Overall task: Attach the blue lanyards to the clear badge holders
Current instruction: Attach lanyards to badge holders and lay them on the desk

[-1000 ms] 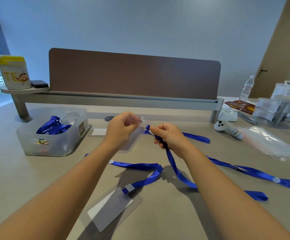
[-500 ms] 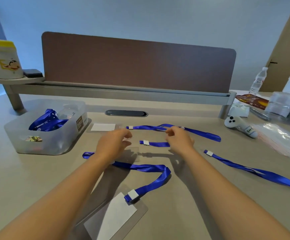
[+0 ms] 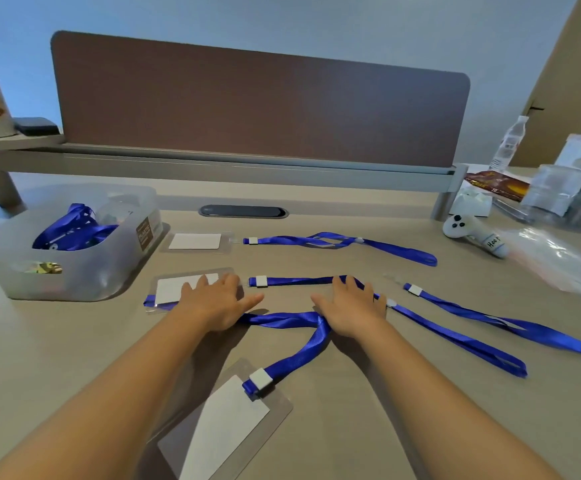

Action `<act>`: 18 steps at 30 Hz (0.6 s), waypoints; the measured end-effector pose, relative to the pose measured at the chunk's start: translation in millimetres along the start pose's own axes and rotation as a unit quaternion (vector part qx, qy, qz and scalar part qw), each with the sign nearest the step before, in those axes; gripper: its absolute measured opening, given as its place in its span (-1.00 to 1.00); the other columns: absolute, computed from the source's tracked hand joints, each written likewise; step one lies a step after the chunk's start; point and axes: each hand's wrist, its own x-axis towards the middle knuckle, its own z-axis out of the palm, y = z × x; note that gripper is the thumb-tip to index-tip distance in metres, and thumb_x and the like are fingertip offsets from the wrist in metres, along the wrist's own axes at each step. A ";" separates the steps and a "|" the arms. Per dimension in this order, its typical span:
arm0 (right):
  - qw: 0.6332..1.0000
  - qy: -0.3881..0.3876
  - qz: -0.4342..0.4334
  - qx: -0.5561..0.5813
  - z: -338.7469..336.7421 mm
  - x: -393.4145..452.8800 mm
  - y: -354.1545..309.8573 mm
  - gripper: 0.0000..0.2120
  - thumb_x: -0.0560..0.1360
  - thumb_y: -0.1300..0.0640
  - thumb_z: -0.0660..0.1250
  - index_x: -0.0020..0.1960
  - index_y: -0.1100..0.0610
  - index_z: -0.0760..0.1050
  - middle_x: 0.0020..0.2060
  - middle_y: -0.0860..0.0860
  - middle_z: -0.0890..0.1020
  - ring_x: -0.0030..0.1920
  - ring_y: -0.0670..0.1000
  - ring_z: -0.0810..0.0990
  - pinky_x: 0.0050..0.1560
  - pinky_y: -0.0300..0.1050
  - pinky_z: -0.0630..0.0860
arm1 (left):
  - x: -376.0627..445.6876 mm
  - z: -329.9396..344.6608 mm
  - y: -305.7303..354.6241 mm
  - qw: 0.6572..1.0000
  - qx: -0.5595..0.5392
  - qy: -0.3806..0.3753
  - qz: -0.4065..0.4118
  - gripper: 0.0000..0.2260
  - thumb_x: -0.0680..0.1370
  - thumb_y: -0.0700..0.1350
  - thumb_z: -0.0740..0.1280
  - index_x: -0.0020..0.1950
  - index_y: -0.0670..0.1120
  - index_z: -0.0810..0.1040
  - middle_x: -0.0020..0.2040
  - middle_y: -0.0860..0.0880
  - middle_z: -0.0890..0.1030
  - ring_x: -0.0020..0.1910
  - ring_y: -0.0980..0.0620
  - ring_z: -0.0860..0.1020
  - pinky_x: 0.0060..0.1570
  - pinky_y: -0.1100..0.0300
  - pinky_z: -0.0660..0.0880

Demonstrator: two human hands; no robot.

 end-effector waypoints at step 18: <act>0.986 0.099 -0.118 0.057 -7.5 46.9 11.4 -0.65 0.56 0.03 0.08 0.21 0.19 0.45 0.18 0.14 0.48 0.15 0.07 0.47 0.23 0.00 0.42 | 45.6 6.7 -28.7 0.998 -0.037 0.055 0.006 -0.44 0.45 0.25 0.14 0.33 -0.02 0.17 0.46 -0.11 0.18 0.46 -0.15 0.00 0.40 -0.25 -0.08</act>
